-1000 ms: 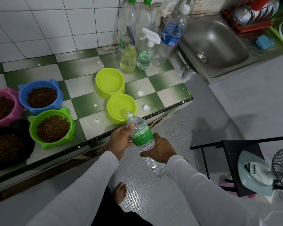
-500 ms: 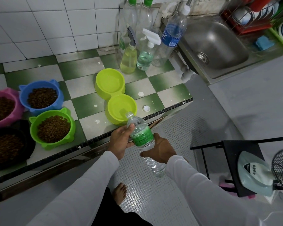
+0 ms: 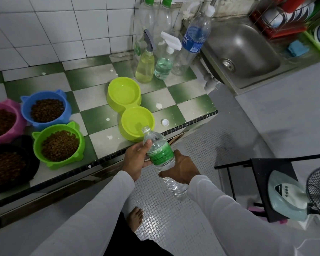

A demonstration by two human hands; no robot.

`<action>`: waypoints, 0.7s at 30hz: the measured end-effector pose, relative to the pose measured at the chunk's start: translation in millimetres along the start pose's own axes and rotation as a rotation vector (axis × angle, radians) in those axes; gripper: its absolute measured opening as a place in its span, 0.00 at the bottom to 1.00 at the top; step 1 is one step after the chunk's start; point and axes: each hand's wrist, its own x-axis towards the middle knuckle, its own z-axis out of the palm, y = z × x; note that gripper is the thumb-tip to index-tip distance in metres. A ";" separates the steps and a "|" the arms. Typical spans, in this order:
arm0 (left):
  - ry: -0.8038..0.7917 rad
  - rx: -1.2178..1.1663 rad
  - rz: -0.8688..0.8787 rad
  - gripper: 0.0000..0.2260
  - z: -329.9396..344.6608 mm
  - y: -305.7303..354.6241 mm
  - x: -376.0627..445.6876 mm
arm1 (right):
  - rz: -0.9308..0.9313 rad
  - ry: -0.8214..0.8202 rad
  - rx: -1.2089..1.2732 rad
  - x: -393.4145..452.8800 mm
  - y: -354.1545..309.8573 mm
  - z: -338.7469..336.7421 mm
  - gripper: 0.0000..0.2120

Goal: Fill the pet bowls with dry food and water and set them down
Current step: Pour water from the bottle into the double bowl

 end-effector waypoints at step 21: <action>0.055 -0.023 -0.013 0.19 -1.1 2.9 -4.2 | -0.010 0.014 0.019 1.4 -0.5 4.4 0.38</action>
